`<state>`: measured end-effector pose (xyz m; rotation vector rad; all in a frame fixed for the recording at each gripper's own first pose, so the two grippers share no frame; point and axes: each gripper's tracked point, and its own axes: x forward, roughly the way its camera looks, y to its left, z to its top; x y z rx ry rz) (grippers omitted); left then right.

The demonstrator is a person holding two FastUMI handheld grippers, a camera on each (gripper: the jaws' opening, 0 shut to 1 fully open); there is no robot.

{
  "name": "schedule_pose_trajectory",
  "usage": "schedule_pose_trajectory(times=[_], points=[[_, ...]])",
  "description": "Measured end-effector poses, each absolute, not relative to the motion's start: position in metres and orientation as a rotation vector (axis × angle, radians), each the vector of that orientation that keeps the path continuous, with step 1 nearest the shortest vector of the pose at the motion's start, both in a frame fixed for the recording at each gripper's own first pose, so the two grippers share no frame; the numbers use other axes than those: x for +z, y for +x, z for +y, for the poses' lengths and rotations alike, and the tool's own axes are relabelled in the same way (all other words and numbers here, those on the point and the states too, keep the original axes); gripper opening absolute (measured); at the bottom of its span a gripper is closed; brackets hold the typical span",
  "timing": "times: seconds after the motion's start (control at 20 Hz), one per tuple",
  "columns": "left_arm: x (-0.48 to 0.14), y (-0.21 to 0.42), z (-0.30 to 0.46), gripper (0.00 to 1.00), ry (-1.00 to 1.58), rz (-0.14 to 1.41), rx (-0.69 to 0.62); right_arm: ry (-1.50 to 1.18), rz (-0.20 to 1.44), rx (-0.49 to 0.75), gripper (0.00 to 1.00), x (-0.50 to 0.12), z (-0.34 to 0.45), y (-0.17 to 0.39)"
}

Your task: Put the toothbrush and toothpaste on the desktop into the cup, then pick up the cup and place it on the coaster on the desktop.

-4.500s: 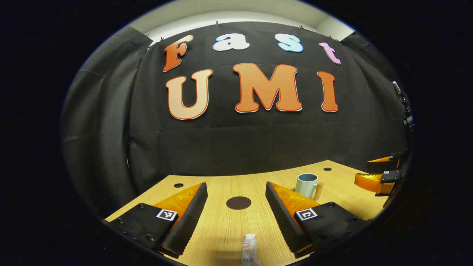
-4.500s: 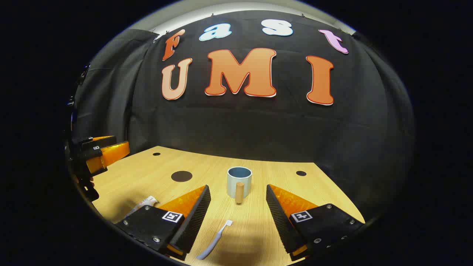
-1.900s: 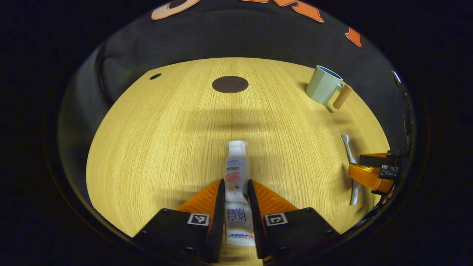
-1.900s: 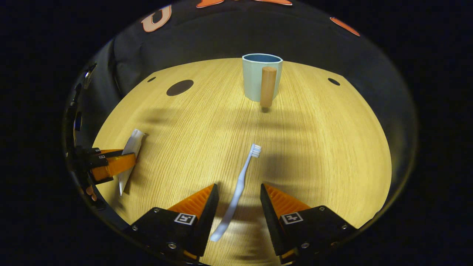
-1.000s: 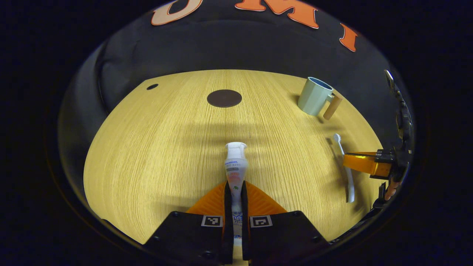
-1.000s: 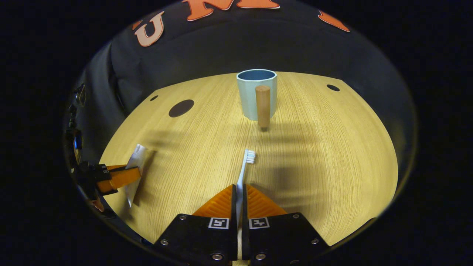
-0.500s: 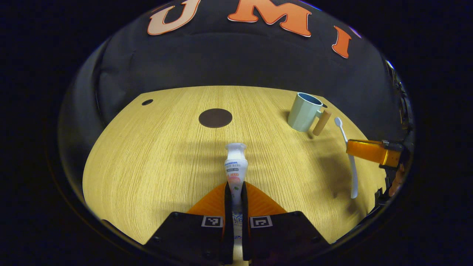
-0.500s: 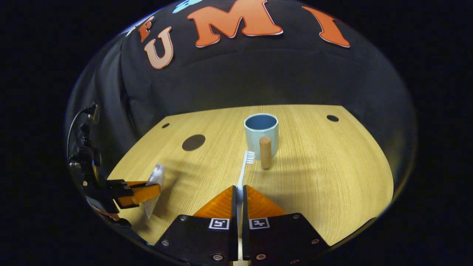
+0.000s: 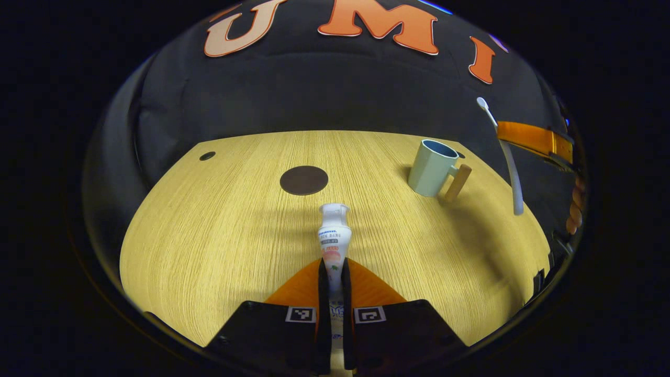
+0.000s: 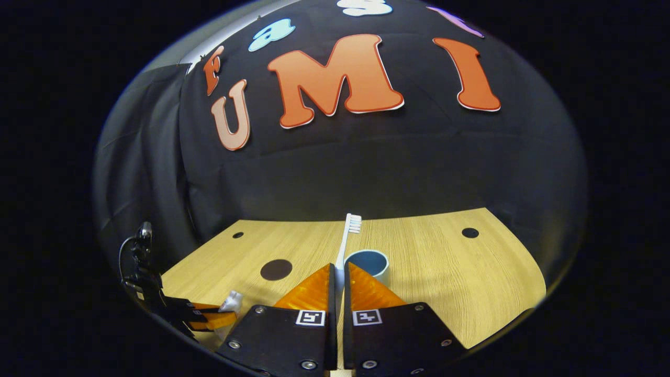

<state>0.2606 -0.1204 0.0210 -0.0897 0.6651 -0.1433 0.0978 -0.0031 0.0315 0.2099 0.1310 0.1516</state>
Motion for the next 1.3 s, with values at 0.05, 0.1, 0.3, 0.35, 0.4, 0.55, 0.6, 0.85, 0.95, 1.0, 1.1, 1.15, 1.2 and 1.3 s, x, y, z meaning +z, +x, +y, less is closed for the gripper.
schedule_pose_trajectory(times=[0.05, 0.1, 0.3, 0.35, 0.4, 0.55, 0.6, 0.85, 0.95, 1.0, 1.1, 1.15, 1.2, 1.3], points=[[0.021, 0.265, -0.117, 0.13, -0.094, 0.665, -0.141, 0.214, 0.114, 0.155, 0.05, 0.036, -0.004, 0.104], [0.019, 0.269, -0.113, 0.13, -0.097, 0.663, -0.139, 0.22, 0.104, 0.175, 0.05, 0.039, -0.001, 0.112], [0.004, 0.271, -0.098, 0.13, -0.09, 0.661, -0.126, 0.201, 0.042, 0.189, 0.05, 0.052, 0.001, 0.144], [0.003, 0.271, -0.096, 0.12, -0.099, 0.661, -0.128, 0.191, 0.029, 0.196, 0.05, 0.054, 0.001, 0.148], [-0.001, 0.27, -0.093, 0.12, -0.102, 0.661, -0.128, 0.185, 0.02, 0.198, 0.05, 0.058, 0.001, 0.155], [-0.002, 0.27, -0.076, 0.13, -0.096, 0.653, -0.108, 0.172, -0.032, 0.193, 0.05, 0.075, -0.005, 0.175], [0.0, 0.268, -0.074, 0.13, -0.091, 0.649, -0.101, 0.156, -0.051, 0.18, 0.05, 0.078, -0.01, 0.183], [0.007, 0.266, -0.074, 0.12, -0.1, 0.637, -0.089, 0.105, -0.095, 0.153, 0.05, 0.076, -0.025, 0.208], [0.009, 0.266, -0.075, 0.13, -0.102, 0.632, -0.079, 0.106, -0.107, 0.153, 0.05, 0.073, -0.027, 0.216], [0.01, 0.266, -0.076, 0.13, -0.107, 0.63, -0.075, 0.102, -0.106, 0.147, 0.05, 0.07, -0.028, 0.222], [0.014, 0.262, -0.077, 0.12, -0.117, 0.63, -0.077, 0.09, -0.095, 0.14, 0.05, 0.059, -0.029, 0.229], [0.016, 0.261, -0.077, 0.12, -0.12, 0.63, -0.079, 0.088, -0.09, 0.144, 0.05, 0.055, -0.028, 0.231], [0.014, 0.261, -0.073, 0.13, -0.122, 0.628, -0.075, 0.083, -0.087, 0.146, 0.05, 0.052, -0.027, 0.233], [0.015, 0.259, -0.071, 0.13, -0.123, 0.625, -0.067, 0.063, -0.079, 0.141, 0.05, 0.044, -0.027, 0.237]])
